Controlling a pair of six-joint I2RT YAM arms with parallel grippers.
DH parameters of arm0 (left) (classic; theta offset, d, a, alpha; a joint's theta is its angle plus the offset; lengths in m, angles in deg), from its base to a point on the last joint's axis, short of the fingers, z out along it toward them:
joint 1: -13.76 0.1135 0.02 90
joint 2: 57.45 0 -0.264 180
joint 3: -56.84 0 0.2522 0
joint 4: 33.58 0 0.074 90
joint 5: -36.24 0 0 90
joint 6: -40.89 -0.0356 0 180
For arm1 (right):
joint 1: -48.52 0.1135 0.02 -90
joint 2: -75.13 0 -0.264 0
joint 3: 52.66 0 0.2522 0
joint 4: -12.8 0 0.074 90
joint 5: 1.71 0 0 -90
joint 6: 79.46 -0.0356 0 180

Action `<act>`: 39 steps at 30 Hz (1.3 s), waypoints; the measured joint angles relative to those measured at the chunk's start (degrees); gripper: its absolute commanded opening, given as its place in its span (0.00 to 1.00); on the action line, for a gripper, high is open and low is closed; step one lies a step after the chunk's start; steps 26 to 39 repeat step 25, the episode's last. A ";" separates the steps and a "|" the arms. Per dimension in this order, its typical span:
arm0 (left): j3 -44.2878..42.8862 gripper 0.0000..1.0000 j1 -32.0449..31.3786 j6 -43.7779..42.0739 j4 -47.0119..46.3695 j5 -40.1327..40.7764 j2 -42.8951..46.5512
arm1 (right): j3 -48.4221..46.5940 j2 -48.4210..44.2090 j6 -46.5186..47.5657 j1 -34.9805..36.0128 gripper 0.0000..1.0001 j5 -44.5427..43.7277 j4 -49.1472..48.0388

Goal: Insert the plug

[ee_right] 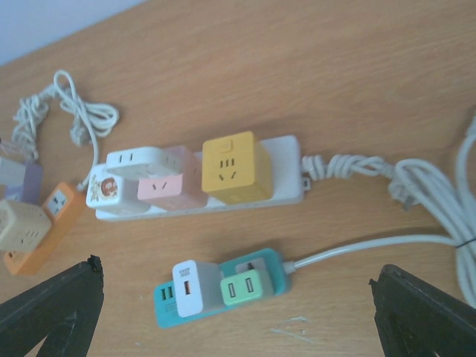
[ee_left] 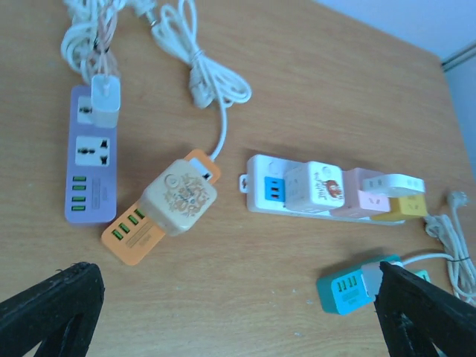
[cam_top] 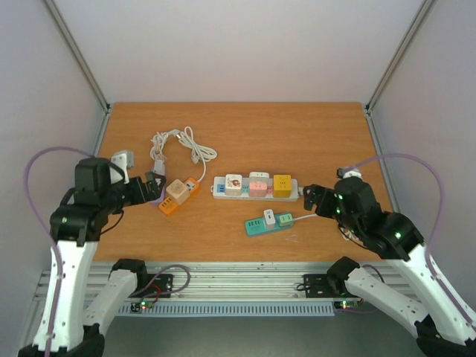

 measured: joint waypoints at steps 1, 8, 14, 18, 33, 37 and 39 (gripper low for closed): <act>0.00 0.99 -0.52 -0.39 -0.02 -0.20 1.62 | -0.07 -1.44 -0.15 0.00 0.99 -1.05 0.76; 0.17 0.99 -0.81 -1.46 -0.37 1.99 11.93 | -0.74 -7.37 -0.39 0.00 0.98 -5.11 4.63; 0.15 0.99 -0.90 -1.95 -0.44 6.47 18.45 | -1.33 -14.80 0.35 0.00 0.99 -10.14 6.99; -0.07 0.99 -1.29 -2.58 -0.42 8.13 19.15 | -2.05 -19.98 1.95 0.00 0.98 -13.42 7.28; -0.74 0.99 -1.49 -2.95 -0.42 9.29 19.15 | -2.23 -22.62 4.04 0.00 0.99 -16.41 7.30; -0.74 0.99 -1.49 -2.95 -0.42 9.29 19.15 | -2.23 -22.62 4.04 0.00 0.99 -16.41 7.30; -0.74 0.99 -1.49 -2.95 -0.42 9.29 19.15 | -2.23 -22.62 4.04 0.00 0.99 -16.41 7.30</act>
